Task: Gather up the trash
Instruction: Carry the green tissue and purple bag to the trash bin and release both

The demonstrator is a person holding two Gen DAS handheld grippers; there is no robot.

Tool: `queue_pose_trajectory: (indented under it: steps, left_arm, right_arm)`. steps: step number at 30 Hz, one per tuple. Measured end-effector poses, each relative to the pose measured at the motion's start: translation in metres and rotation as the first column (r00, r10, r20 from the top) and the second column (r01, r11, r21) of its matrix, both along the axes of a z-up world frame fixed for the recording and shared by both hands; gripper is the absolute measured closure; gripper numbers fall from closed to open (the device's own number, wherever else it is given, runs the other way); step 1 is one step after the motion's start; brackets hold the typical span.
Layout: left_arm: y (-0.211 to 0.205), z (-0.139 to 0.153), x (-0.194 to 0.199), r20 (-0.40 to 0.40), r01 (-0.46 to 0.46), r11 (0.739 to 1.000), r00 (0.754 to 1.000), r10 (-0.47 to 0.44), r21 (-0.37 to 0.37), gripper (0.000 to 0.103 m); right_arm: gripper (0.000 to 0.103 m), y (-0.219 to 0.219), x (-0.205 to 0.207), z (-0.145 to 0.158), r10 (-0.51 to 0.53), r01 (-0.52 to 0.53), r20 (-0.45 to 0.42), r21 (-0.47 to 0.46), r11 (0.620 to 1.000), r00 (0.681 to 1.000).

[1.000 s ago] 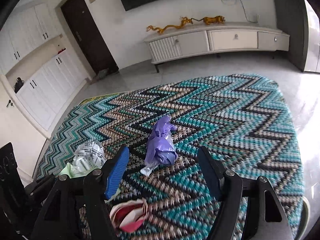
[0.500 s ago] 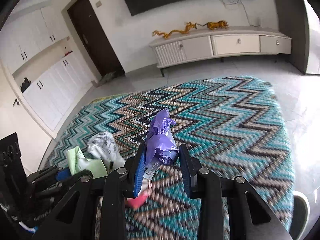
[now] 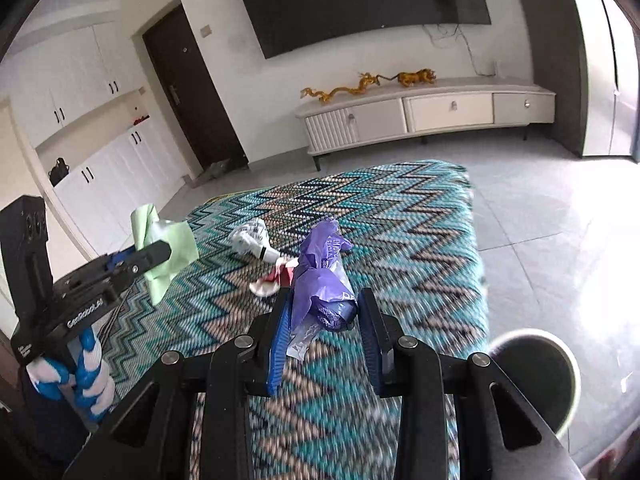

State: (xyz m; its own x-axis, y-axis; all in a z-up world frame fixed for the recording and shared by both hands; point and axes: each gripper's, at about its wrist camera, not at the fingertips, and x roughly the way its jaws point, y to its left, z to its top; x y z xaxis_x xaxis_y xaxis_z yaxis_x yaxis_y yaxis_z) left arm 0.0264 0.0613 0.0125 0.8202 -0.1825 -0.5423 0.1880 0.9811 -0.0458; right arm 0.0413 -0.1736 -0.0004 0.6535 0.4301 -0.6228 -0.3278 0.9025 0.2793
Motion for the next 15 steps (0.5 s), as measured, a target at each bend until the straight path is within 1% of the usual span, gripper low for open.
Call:
queue_pose_trajectory:
  steps: [2, 9, 15]
  left_arm:
    - [-0.011, 0.004, -0.011, 0.017, 0.01, 1.0, 1.0, -0.011, 0.026, 0.078]
    - [-0.043, 0.016, -0.047, 0.065, 0.049, 0.994, 0.996, -0.056, 0.095, 0.078]
    - [-0.054, 0.02, -0.062, 0.081, 0.064, 0.991, 0.994, -0.074, 0.119, 0.078]
  right_arm:
    - [0.071, -0.011, -0.019, 0.006, -0.019, 0.019, 0.016, -0.003, 1.0, 1.0]
    - [0.071, -0.037, -0.057, 0.016, -0.069, 0.069, 0.037, -0.005, 0.998, 0.997]
    - [0.071, -0.054, -0.075, 0.015, -0.107, 0.107, 0.041, 0.008, 0.994, 0.993]
